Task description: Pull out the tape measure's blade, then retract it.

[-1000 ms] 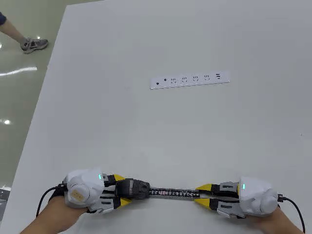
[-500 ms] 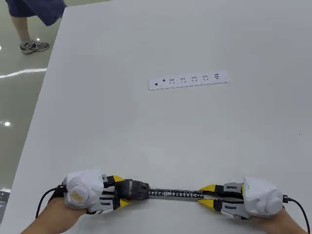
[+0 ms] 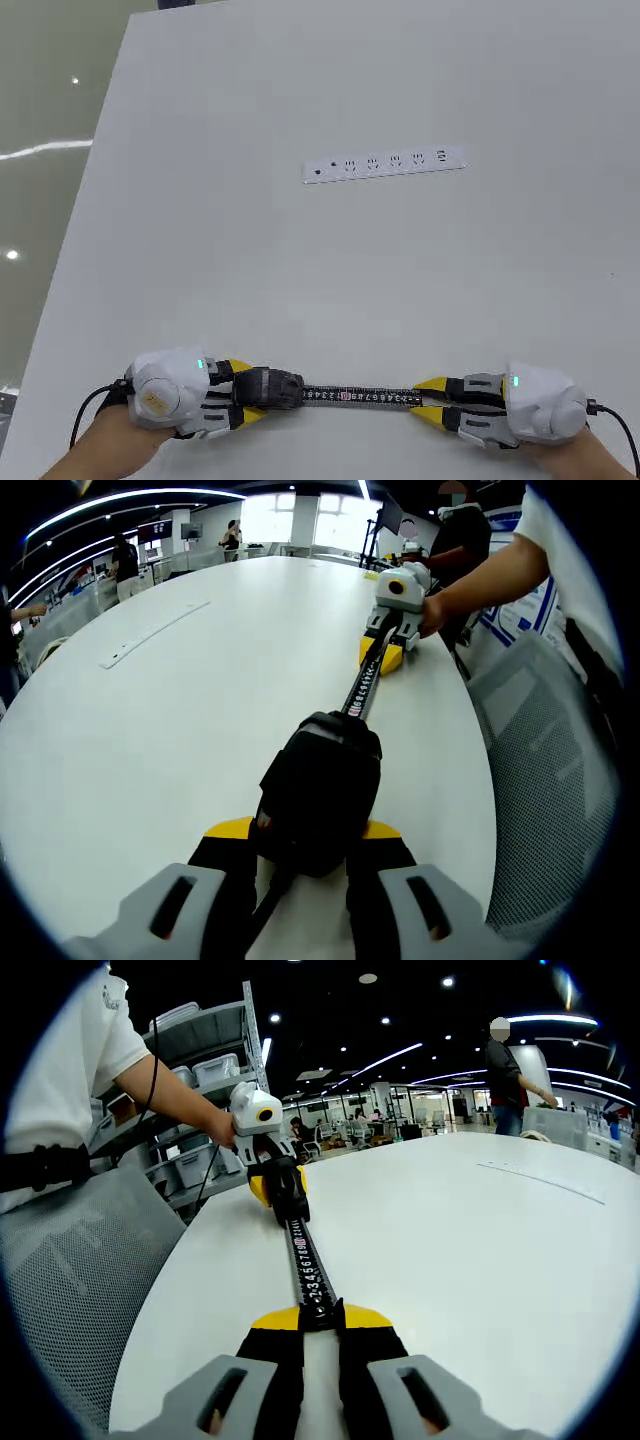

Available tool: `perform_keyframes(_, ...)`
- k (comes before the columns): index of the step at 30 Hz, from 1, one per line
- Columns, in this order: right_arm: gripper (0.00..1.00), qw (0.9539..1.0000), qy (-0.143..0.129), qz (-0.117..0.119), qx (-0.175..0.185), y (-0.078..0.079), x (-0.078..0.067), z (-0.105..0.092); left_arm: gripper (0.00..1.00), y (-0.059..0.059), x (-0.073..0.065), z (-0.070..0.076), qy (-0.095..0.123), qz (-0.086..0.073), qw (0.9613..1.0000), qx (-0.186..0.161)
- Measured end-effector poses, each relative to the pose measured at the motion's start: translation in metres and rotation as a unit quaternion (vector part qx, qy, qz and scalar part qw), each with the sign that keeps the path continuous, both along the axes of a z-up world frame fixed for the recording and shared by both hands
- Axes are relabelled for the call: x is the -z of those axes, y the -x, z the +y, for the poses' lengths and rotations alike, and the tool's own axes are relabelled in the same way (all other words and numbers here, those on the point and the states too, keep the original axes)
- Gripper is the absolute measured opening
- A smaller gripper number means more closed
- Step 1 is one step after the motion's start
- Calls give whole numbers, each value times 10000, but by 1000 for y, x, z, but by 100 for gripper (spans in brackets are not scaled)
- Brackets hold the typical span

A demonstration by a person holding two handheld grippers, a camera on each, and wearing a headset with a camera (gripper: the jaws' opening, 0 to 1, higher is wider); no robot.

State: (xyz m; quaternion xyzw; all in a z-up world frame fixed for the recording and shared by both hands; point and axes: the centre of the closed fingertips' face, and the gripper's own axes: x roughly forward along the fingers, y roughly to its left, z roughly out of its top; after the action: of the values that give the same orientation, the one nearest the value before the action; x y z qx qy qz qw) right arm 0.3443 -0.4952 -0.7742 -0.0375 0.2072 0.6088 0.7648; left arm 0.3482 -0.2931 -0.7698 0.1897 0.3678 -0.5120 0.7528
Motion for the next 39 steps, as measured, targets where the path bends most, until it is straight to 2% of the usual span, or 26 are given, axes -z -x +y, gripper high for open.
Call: perform_keyframes(39, 9, 9998, -82, 160, 118, 3, 0, -28, 30, 0, 0, -1, -22, -20, 10000, 31)
